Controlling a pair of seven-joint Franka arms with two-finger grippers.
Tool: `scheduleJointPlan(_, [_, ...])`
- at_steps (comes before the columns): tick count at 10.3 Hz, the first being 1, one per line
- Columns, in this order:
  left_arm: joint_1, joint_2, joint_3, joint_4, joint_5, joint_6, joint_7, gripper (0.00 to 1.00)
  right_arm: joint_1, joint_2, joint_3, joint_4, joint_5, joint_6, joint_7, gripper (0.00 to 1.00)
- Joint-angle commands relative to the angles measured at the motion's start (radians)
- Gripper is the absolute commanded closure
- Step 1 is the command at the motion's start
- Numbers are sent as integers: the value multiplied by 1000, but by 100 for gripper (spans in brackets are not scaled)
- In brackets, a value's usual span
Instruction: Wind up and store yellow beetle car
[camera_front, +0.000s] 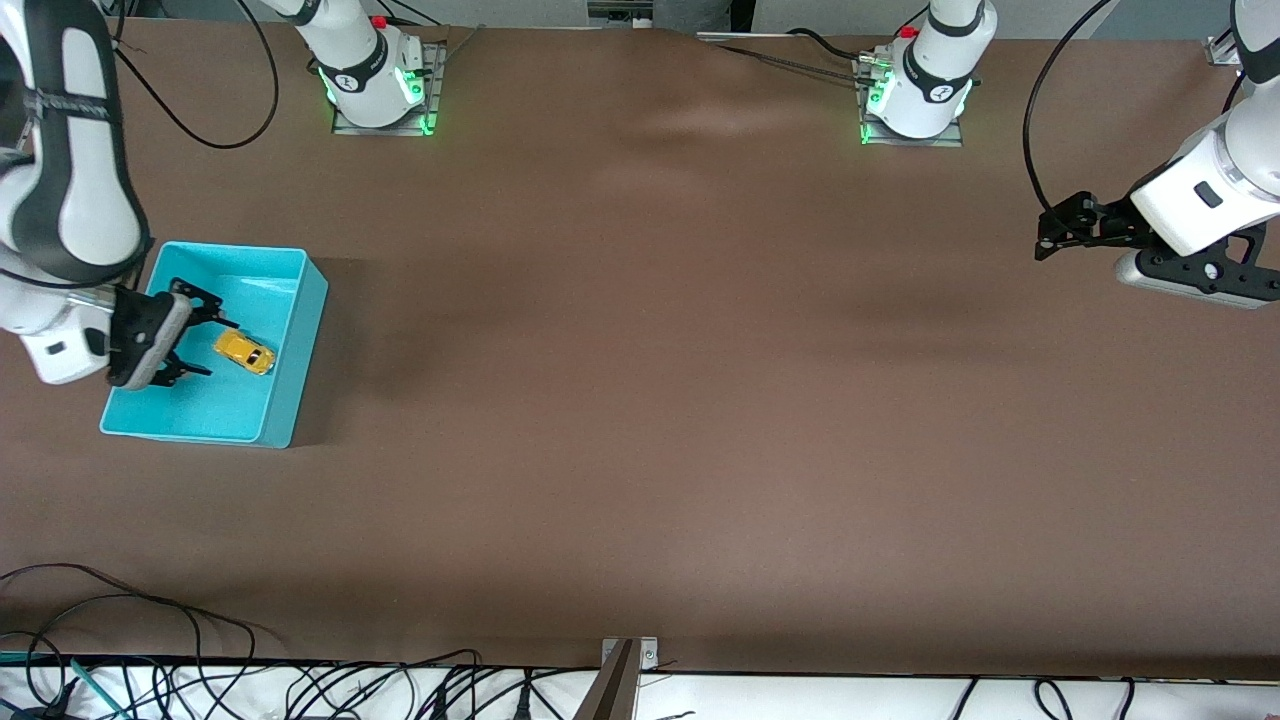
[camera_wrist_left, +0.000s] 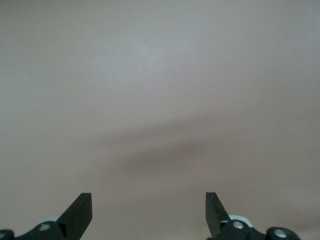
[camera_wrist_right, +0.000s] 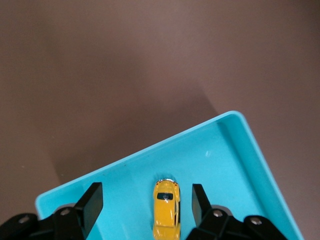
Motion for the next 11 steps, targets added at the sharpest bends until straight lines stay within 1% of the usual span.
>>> scheduleJointPlan(1, [2, 15, -1, 35, 8, -23, -3, 0, 21, 17, 2, 216, -41, -140, 229, 7])
scheduleJointPlan(2, [2, 15, -1, 35, 8, -23, -3, 0, 25, 19, 4, 288, -39, -140, 351, 0])
scheduleJointPlan(4, [2, 15, -1, 35, 8, -23, -3, 0, 30, 45, 2, 401, -33, -126, 577, 0])
scheduleJointPlan(5, [2, 17, -1, 35, 8, -23, -3, 0, 44, 51, 2, 431, -36, -108, 687, 0])
scheduleJointPlan(6, [2, 17, -1, 35, 8, -23, -3, 0, 47, 53, 2, 435, -36, -86, 810, 0])
scheduleJointPlan(7, [2, 17, -1, 35, 8, -23, -3, 0, 53, 75, 0, 436, -39, -79, 952, 0])
scheduleJointPlan(8, [2, 17, -1, 35, 8, -23, -3, 0, 54, 76, 2, 427, -44, -86, 996, 0])
scheduleJointPlan(10, [2, 20, -1, 35, 8, -23, -3, 0, 71, 48, -3, 359, -56, -68, 1016, 2])
scheduleJointPlan(11, [2, 20, -1, 35, 8, -23, -3, 0, 106, 10, -3, 300, -129, -19, 1073, 2])
